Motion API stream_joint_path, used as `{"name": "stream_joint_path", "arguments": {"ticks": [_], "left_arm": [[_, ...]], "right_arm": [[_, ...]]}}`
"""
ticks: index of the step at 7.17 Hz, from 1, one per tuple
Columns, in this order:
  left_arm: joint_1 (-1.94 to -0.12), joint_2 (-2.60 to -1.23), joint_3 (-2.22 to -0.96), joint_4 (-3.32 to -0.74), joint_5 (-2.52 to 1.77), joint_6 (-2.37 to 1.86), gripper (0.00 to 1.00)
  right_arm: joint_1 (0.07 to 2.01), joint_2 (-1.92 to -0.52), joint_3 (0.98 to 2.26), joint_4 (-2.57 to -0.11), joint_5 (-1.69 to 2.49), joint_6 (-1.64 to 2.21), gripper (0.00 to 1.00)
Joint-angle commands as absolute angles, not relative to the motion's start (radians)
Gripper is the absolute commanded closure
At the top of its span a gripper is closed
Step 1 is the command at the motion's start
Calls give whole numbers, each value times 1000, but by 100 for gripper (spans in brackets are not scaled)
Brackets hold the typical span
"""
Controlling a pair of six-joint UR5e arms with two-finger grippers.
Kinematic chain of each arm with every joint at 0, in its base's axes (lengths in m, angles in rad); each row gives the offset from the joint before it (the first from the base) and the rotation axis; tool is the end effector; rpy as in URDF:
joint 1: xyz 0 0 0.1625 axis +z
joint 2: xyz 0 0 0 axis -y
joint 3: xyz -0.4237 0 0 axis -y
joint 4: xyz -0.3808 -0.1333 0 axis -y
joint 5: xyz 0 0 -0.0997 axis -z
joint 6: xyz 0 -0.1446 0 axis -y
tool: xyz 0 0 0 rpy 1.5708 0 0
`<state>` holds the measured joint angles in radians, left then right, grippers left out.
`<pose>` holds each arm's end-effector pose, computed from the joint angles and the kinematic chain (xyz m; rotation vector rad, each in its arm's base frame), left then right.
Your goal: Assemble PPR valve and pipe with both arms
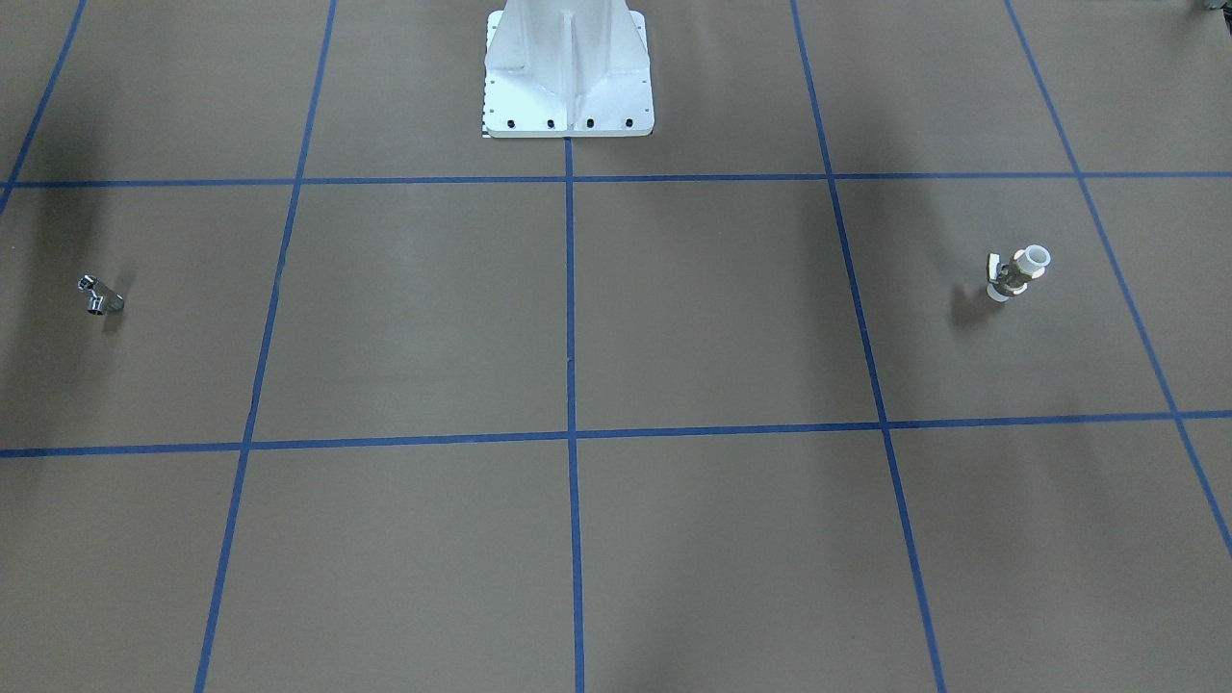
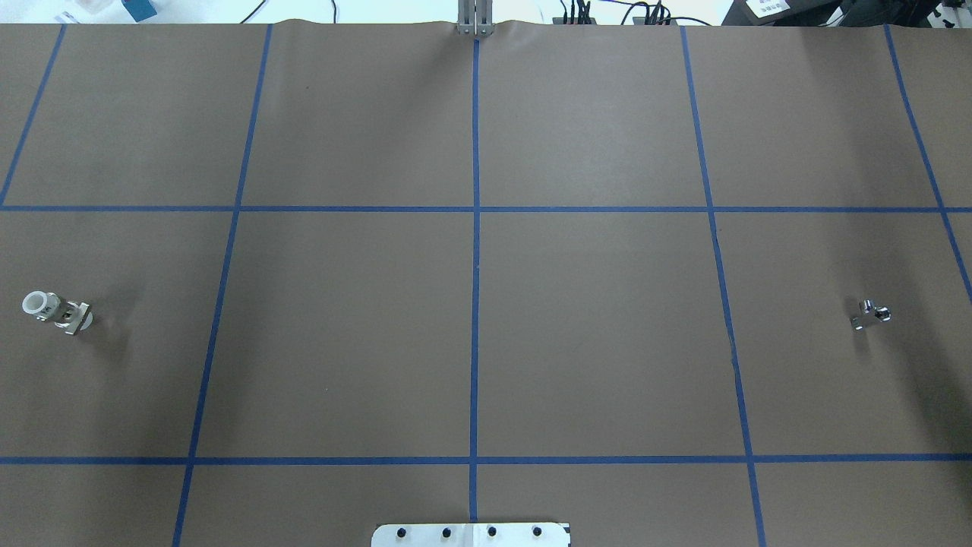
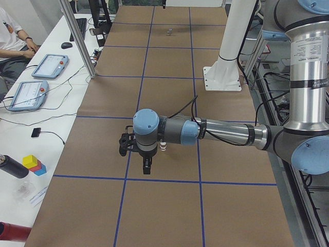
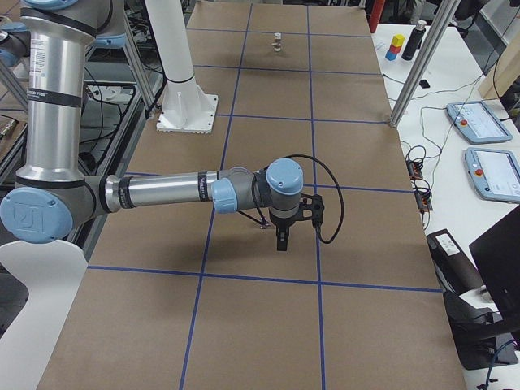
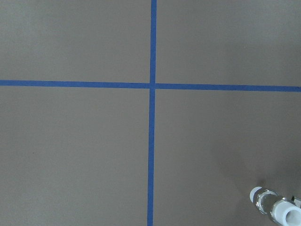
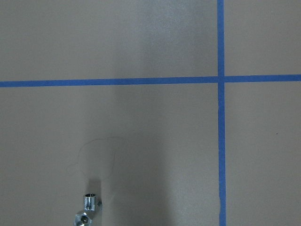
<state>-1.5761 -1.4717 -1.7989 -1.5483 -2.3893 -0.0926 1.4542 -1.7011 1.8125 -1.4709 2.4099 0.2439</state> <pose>-0.0301 -0.4452 0.6228 0.0647 0.8213 -0.0487 -0.0258 -0.4411 0.6138 0.0456 -0.8577 0.0307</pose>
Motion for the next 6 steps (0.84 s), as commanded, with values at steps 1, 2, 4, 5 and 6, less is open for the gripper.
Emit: {"name": "stream_joint_path", "arguments": {"ticks": [1,2,4,5,6], "left_arm": [[-1575,-1470,-1812,-1548,-2388,-101,0],[-1575,-1468,-1822,-1549,-2390,-101,0],[-1571,-1465,-1836,-1554,-2391,-95,0],[-1566,-1465,-1835,-1557,-2390,-97,0],[-1543,-1466,-1835,-1562,-2390,-98,0]], "right_arm": [[1454,-1700,1813,-1470,2410,244,0],[1454,-1700,1813,-1470,2407,241,0],[1453,-1701,1813,-1470,2411,244,0],[1453,-1700,1813,-1470,2408,250,0],[1451,-1700,1812,-1470,2407,250,0]]}}
